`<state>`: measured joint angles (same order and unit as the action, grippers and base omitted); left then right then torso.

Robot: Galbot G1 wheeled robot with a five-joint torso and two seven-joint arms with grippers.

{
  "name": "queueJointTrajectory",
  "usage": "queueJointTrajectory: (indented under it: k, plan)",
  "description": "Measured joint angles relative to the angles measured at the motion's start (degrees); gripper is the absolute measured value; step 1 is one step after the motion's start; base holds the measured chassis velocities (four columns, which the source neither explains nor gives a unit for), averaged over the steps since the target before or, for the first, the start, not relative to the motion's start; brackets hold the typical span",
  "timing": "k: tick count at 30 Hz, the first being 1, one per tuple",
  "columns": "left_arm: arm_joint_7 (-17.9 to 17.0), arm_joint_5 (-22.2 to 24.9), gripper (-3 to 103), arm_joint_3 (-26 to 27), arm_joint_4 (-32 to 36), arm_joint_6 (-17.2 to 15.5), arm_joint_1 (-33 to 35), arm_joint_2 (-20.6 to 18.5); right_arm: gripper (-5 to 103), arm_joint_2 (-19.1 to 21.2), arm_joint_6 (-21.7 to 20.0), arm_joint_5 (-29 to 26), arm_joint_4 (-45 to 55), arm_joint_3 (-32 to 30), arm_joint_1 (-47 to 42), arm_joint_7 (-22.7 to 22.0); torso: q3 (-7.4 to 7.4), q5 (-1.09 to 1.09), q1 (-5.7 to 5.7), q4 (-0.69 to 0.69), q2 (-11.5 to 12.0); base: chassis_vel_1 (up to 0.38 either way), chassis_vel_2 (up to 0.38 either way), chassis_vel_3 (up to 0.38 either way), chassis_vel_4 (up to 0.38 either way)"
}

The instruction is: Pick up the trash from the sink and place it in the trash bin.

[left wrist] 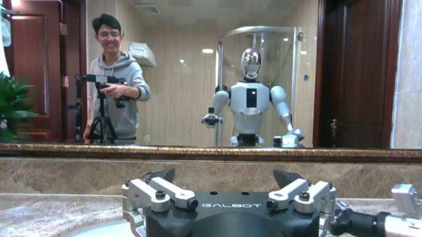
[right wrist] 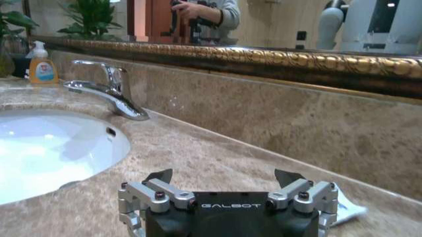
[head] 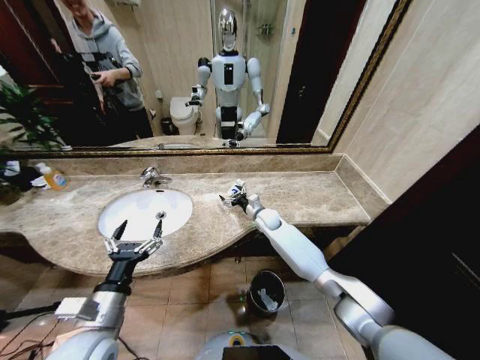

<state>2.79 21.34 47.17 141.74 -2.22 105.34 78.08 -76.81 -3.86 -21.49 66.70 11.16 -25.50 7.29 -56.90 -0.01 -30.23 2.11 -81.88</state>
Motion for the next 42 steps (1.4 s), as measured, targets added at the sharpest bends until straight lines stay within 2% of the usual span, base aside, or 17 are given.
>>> queueJointTrajectory:
  k: [9,18,19,21,24,25,27,28,30,31,32,34,36,37,42]
  plan:
    - [0.0,0.0,100,0.0,0.0,0.0,0.0,0.0,100,-1.61,0.86,1.19,-3.39,-0.09,1.25,0.48,0.0,0.02,0.0,0.0,0.0,0.0,0.0,0.0,0.0]
    - [0.0,0.0,100,0.0,0.0,0.0,0.0,0.0,100,-0.34,0.12,0.05,-3.88,-0.69,1.02,0.58,0.0,0.02,0.0,0.0,-0.01,0.0,0.0,0.0,0.0]
    - [0.0,0.0,100,0.0,0.0,0.0,0.0,0.0,102,-0.19,0.11,-0.12,-4.4,-0.83,1.23,0.69,0.0,0.01,0.0,-0.01,-0.01,0.0,0.0,0.0,0.0]
    - [0.0,0.0,100,0.0,0.0,0.0,0.0,0.0,100,-0.1,0.15,-0.03,-4.98,-0.96,1.43,0.97,0.0,0.01,0.0,0.0,-0.01,0.0,0.0,0.0,0.0]
    - [0.0,0.0,100,0.0,0.0,0.0,0.0,0.0,82,0.14,0.15,0.11,-5.19,-1.44,0.97,2.0,0.01,0.02,0.0,0.0,-0.01,0.0,0.0,0.0,0.0]
    - [0.0,0.0,100,0.0,0.0,0.0,0.0,0.0,82,0.14,0.15,0.11,-5.19,-1.44,0.97,2.0,0.01,0.02,0.0,0.0,-0.01,0.0,0.0,0.0,0.0]
    - [0.0,0.0,100,0.0,0.0,0.0,0.0,0.0,70,0.02,0.45,0.35,-5.84,-2.04,0.66,2.29,0.0,0.02,0.0,0.0,-0.01,0.0,0.0,0.0,0.0]
    - [0.0,0.0,100,0.0,0.0,0.0,0.0,0.0,70,0.02,0.45,0.35,-5.84,-2.04,0.66,2.29,0.0,0.02,0.0,0.0,-0.01,0.0,0.0,0.0,0.0]
    - [0.0,0.0,100,0.0,0.0,0.0,0.0,0.0,60,0.07,1.02,0.47,-6.39,-2.65,0.46,2.77,0.01,0.02,0.0,-0.01,-0.01,0.0,0.0,0.0,0.0]
    - [0.0,0.0,100,0.0,0.0,0.0,0.0,0.0,60,0.07,1.13,0.47,-6.49,-2.77,0.45,2.89,0.01,0.02,0.0,0.0,-0.01,0.0,0.0,0.0,0.0]
    - [0.0,0.0,100,0.0,0.0,0.0,0.0,0.0,49,0.05,1.34,0.41,-6.63,-3.06,0.45,3.01,0.01,0.02,0.0,0.0,-0.01,0.0,0.0,0.0,0.0]
    - [0.0,0.0,100,0.0,0.0,0.0,0.0,0.0,49,0.09,1.35,0.33,-6.61,-3.18,0.46,3.06,0.01,0.02,0.0,0.0,-0.01,0.0,0.0,0.0,0.0]
    - [0.0,0.0,100,0.0,0.0,0.0,0.0,0.0,38,0.47,1.51,0.21,-6.55,-3.26,0.6,3.77,0.01,0.02,0.0,0.0,-0.01,0.0,0.0,0.0,0.0]
    - [0.0,0.0,100,0.0,0.0,0.0,0.0,0.0,38,0.47,1.51,0.21,-6.55,-3.26,0.6,3.77,0.01,0.02,0.0,0.0,-0.01,0.0,0.0,0.0,0.0]
    - [0.0,0.0,100,0.0,0.0,0.0,0.0,0.0,25,1.97,2.17,-1.07,-5.41,-3.12,0.68,5.38,0.0,0.02,0.0,0.0,-0.01,0.0,0.0,0.0,0.0]
